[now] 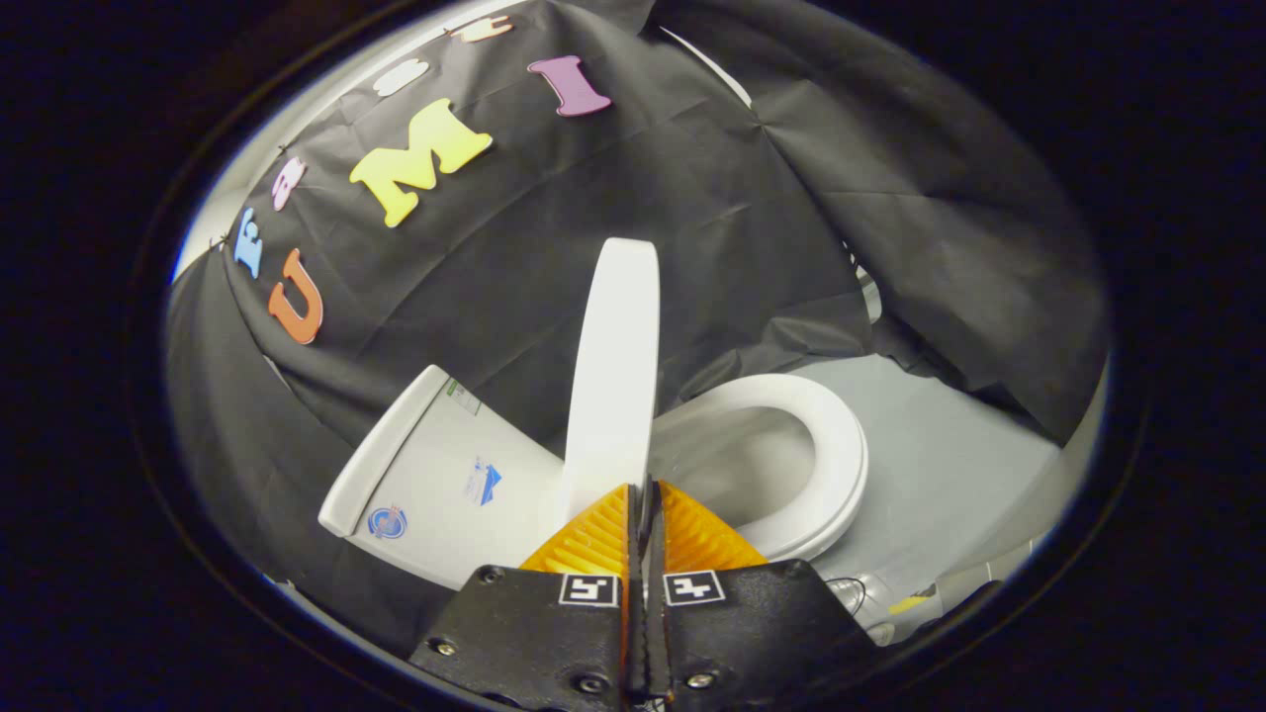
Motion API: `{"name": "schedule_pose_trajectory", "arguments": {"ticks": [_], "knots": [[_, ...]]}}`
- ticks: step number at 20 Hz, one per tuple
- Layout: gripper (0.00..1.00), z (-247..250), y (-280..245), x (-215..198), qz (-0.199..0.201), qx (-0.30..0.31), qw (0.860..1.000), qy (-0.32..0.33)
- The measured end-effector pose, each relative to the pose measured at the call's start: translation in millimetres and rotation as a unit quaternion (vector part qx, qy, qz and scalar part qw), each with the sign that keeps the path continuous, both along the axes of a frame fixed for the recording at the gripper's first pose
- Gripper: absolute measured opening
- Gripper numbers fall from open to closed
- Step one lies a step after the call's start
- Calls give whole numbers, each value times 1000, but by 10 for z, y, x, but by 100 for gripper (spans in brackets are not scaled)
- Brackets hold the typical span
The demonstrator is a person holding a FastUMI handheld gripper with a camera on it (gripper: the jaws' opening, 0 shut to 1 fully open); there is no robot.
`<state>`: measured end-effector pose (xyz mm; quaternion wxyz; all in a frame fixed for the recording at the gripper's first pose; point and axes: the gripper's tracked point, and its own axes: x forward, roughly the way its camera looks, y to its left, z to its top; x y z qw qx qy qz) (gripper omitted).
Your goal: Open the toilet lid.
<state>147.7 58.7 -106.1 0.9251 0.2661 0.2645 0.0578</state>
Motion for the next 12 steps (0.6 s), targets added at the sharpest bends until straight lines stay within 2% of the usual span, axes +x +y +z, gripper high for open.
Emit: {"name": "schedule_pose_trajectory", "arguments": {"ticks": [12], "knots": [[5, 275, 350, -22, 9, -67, 997, -24]]}}
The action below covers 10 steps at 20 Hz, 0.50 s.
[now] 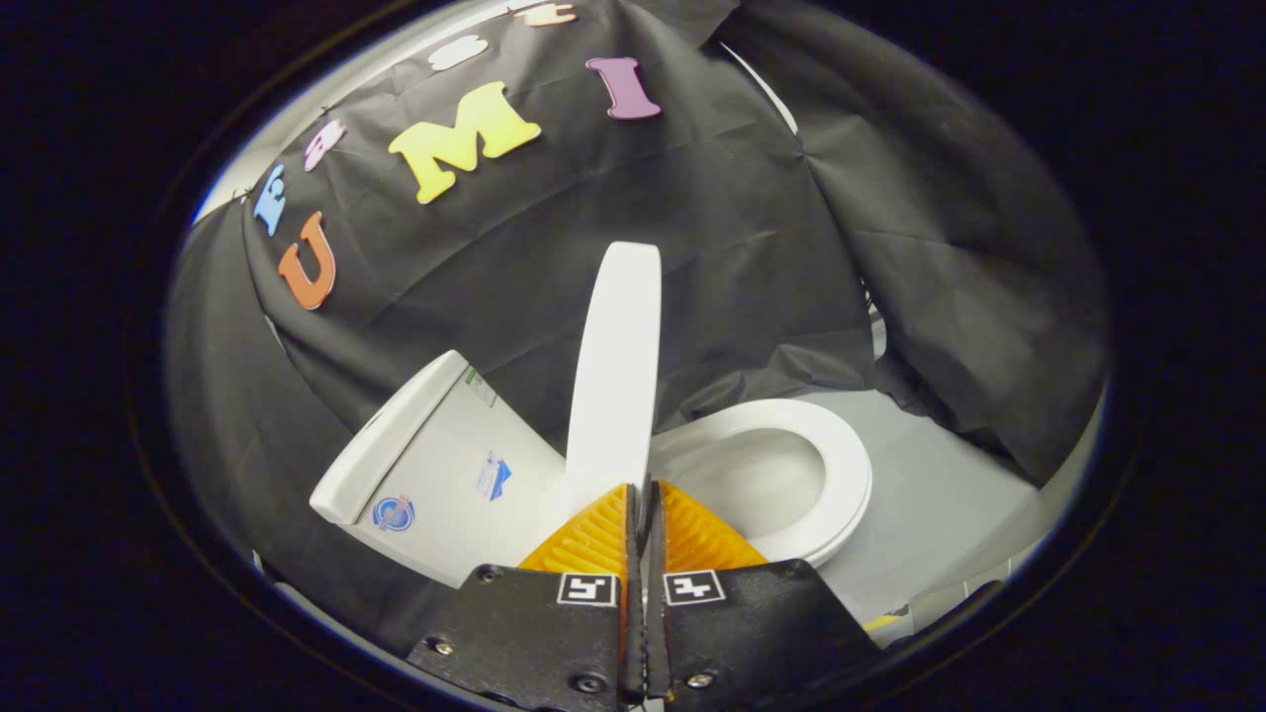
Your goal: Open the toilet lid.
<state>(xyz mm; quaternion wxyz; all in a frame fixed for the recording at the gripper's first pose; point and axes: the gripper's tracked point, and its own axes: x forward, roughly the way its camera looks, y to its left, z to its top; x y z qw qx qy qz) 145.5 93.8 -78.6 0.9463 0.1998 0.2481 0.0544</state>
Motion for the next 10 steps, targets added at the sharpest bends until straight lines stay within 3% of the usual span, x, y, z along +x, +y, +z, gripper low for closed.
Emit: {"name": "schedule_pose_trajectory", "arguments": {"ticks": [10], "knots": [[6, 150, 316, -23, 5, -64, 998, -21]]}}
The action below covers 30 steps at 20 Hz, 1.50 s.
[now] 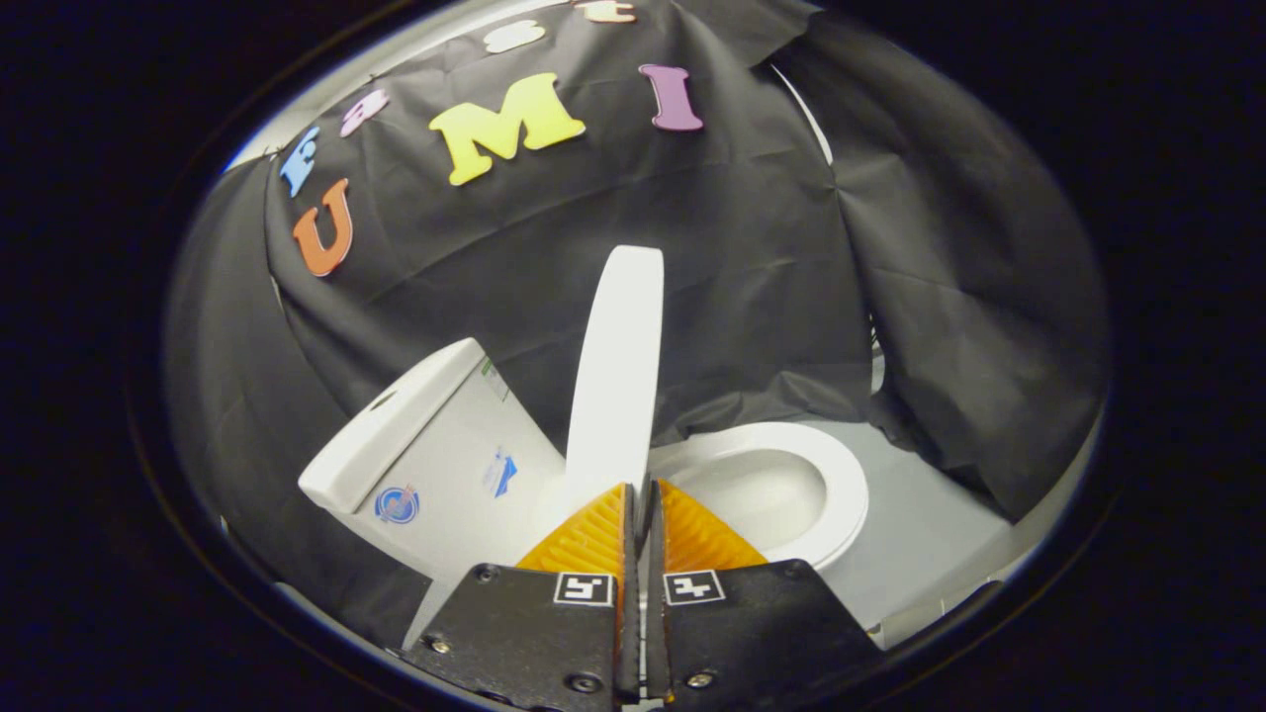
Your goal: Open the toilet lid.
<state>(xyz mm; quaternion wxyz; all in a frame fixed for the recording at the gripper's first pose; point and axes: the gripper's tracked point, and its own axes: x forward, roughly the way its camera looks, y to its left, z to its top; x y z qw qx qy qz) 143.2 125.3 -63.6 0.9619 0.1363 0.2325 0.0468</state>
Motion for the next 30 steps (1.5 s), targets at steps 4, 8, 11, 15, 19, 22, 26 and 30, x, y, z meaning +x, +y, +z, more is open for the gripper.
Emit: {"name": "schedule_pose_trajectory", "arguments": {"ticks": [4, 8, 11, 15, 19, 22, 26, 30], "knots": [[6, 56, 124, -21, 0, -30, 1000, -8], [6, 97, 252, -39, 3, -47, 999, -14], [7, 120, 333, -28, 0, -69, 997, -19], [7, 165, 483, -65, 0, -105, 994, -32], [7, 179, 514, -73, -1, -128, 991, -36], [7, 186, 567, -70, 4, -153, 987, -44], [8, 221, 731, -77, 11, -160, 986, -46], [8, 251, 1016, -104, 24, -161, 986, -48]]}}
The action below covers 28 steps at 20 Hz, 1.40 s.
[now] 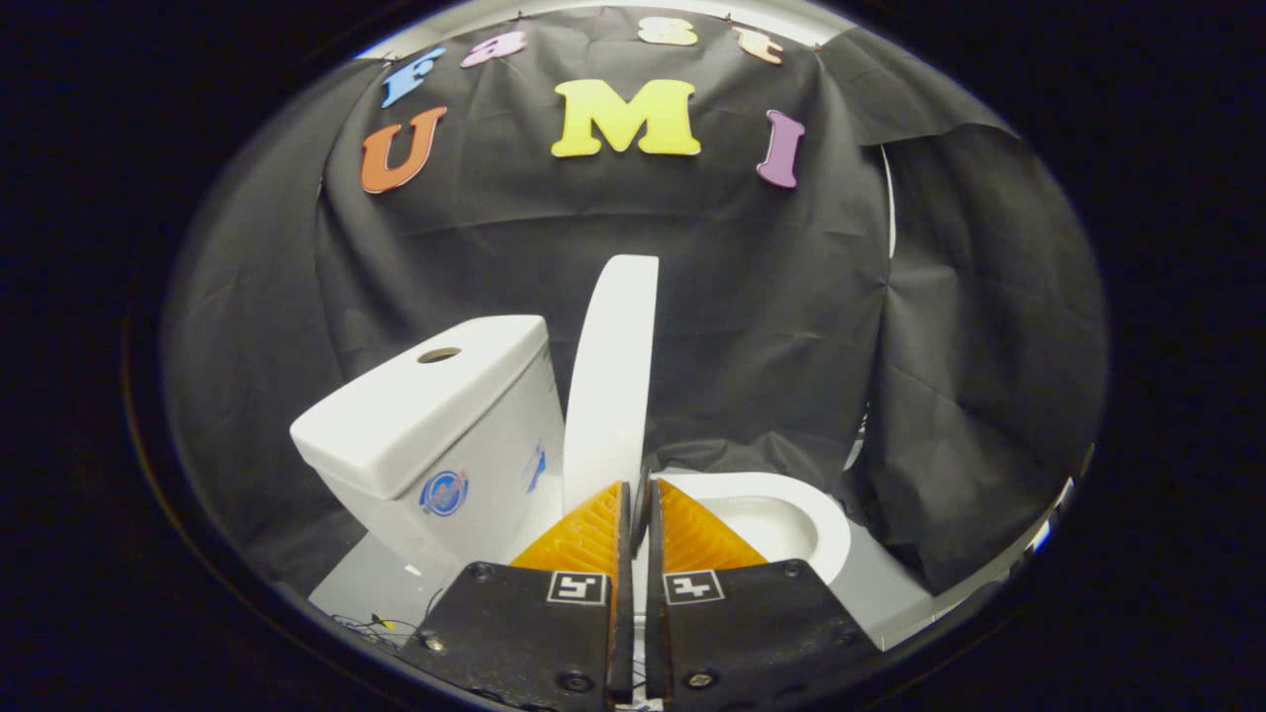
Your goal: Open the toilet lid.
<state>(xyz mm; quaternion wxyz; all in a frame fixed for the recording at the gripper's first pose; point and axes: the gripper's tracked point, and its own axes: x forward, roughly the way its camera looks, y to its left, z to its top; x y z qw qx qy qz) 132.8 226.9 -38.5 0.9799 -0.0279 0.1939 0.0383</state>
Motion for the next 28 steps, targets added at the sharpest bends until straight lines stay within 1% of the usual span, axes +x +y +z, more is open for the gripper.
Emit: {"name": "schedule_pose_trajectory", "arguments": {"ticks": [7, 11, 14, 16, 17, 19, 21, 22, 23, 25, 28], "knots": [[8, -10, 340, -26, 12, -39, 999, -10], [9, -28, 539, -36, 23, -82, 996, -21], [11, -61, 544, -27, 23, -126, 992, -15], [17, 4, 571, -88, 37, -103, 994, -22], [23, 102, 626, -127, 54, -86, 994, -34], [46, 352, 750, -247, 92, -64, 991, -67], [69, 635, 667, -428, 107, -53, 987, -111], [73, 780, 630, -525, 111, -52, 983, -136], [84, 939, 573, -624, 119, -50, 978, -161], [91, 1097, 414, -788, 127, -38, 972, -192], [92, 1181, 51, -987, 131, -7, 970, -207]]}}
